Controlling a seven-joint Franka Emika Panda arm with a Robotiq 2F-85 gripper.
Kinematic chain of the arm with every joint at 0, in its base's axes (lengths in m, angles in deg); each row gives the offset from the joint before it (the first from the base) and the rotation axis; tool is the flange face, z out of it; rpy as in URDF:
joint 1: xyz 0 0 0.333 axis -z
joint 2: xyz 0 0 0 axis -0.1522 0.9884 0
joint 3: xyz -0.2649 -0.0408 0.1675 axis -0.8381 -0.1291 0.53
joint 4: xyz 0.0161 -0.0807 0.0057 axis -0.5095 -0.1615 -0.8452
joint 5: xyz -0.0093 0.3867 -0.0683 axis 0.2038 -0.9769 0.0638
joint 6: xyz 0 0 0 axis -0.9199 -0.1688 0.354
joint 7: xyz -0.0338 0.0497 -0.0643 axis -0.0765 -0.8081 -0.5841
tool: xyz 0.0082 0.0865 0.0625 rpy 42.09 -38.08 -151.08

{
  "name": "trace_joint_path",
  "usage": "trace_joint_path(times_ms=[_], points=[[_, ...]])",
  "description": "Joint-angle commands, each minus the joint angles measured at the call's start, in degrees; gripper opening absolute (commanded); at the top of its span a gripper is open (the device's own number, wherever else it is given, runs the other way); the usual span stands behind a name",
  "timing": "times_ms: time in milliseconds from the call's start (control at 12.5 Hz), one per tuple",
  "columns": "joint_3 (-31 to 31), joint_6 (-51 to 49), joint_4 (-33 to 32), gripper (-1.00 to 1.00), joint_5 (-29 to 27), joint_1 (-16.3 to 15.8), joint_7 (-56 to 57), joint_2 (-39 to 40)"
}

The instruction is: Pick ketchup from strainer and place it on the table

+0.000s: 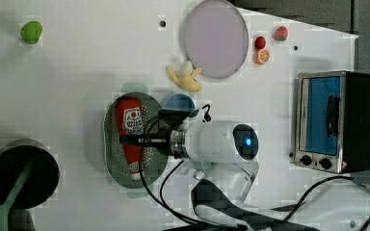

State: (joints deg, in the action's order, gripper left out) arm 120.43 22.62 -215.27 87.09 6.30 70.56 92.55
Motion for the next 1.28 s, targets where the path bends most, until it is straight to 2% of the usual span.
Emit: trace_joint_path(times_ms=[80, 240, 560, 720, 1040, 1280], points=[[1.5, -4.4, 0.24, 0.17, 0.73, -0.47, -2.75, -7.72], [1.78, -11.72, 0.87, 0.17, -1.59, 0.68, -2.75, -14.28], [0.88, -29.92, 6.34, 0.17, -12.25, 4.22, -2.33, -24.22], [-1.4, -36.54, 9.48, 0.17, -12.7, 6.17, -0.59, -26.4], [-9.63, -38.54, 11.63, 0.17, -12.47, 9.38, 8.63, -27.49], [-17.18, -38.51, 11.21, 0.17, -12.33, 10.25, 14.13, -27.38]])
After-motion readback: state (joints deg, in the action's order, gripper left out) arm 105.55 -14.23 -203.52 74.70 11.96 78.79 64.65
